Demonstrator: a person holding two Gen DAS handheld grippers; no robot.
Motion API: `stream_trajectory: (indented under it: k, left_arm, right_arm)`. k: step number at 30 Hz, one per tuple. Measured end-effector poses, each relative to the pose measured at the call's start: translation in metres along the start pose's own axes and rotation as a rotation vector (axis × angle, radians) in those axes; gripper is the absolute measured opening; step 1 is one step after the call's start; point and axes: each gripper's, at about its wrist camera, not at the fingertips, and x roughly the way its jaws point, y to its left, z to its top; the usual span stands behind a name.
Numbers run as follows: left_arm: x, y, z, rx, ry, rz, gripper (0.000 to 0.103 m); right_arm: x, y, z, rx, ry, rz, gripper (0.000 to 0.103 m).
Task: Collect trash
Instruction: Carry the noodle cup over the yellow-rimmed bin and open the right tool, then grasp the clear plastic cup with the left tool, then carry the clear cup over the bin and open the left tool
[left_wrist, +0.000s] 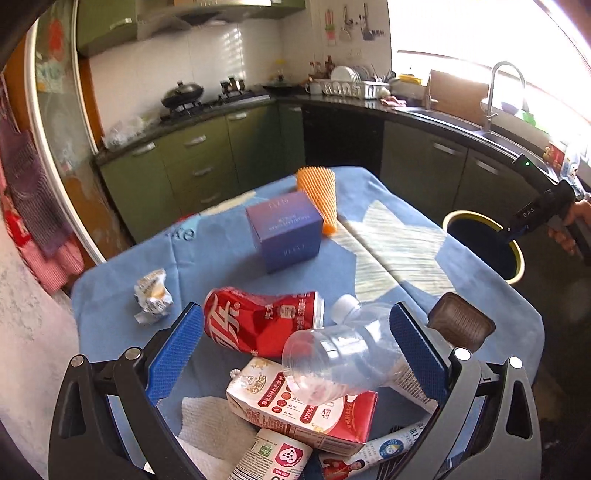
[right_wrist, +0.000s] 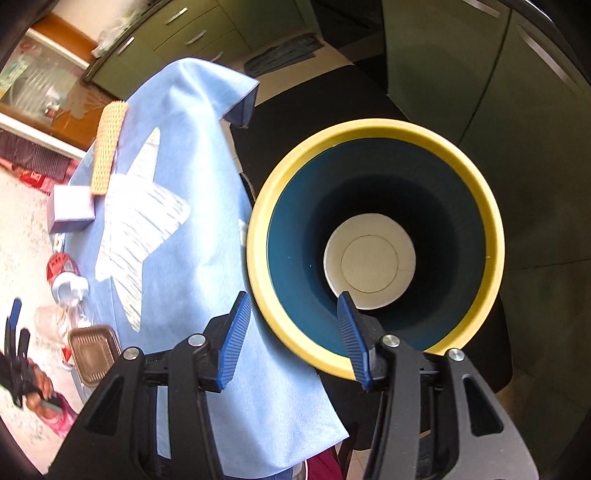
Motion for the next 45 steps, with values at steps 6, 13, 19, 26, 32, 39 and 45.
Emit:
stream_trajectory:
  k: [6,13,19,26,32,39,45]
  left_arm:
    - [0.034,0.007,-0.004,0.040,0.124,-0.170,0.099]
    - [0.056,0.005,-0.008,0.044,0.198,-0.295,0.096]
    - [0.056,0.004,-0.012,0.030,0.206,-0.324,0.071]
    - [0.033,0.003,-0.011,0.035,0.158,-0.301,0.067]
    - [-0.008,-0.004,0.005,0.079,0.074,-0.245,0.067]
    - [-0.028,-0.058,0.049,0.184,0.011,-0.293,0.067]
    - [0.000,-0.130,0.096,0.281,0.032,-0.392,0.068]
  right_arm:
    - [0.005,0.003,-0.008,-0.005,0.005,0.017,0.047]
    - [0.005,0.001,-0.008,0.001,0.004,0.028,0.049]
    - [0.001,0.004,-0.009,-0.005,-0.005,0.035,0.051]
    - [-0.006,0.011,-0.017,-0.022,-0.029,0.061,0.051]
    - [-0.025,0.015,-0.032,-0.030,-0.096,0.079,0.051]
    - [-0.057,0.009,-0.072,-0.045,-0.231,0.006,0.051]
    - [-0.083,-0.013,-0.101,-0.033,-0.325,-0.112,0.051]
